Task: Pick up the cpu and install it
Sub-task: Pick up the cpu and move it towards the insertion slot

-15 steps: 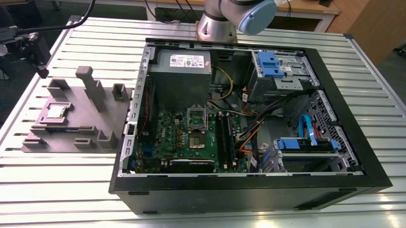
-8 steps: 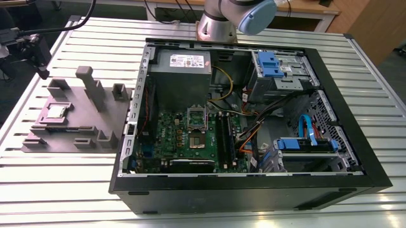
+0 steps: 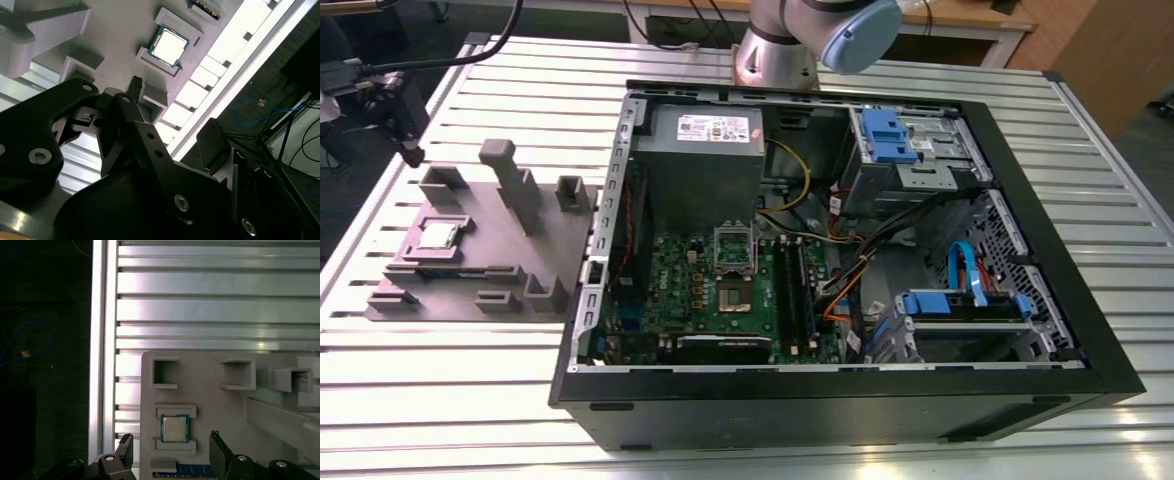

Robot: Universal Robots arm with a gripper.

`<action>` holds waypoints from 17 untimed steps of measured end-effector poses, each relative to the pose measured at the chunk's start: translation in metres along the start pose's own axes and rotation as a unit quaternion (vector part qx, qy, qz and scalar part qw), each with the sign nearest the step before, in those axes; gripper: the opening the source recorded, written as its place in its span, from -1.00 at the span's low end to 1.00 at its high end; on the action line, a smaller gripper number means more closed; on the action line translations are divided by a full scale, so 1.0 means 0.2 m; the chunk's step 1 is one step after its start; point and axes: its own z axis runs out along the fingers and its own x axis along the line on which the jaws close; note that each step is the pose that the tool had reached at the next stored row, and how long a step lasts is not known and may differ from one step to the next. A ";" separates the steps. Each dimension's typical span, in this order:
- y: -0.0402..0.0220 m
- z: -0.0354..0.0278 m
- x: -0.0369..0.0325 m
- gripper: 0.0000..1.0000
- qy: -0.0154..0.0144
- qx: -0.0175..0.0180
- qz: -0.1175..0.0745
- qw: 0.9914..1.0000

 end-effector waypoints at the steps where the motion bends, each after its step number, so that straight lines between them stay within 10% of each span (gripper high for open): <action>1: 0.000 -0.001 -0.003 0.41 0.000 0.000 0.000 1.000; 17: -0.002 0.025 -0.021 0.41 0.000 0.000 0.000 1.000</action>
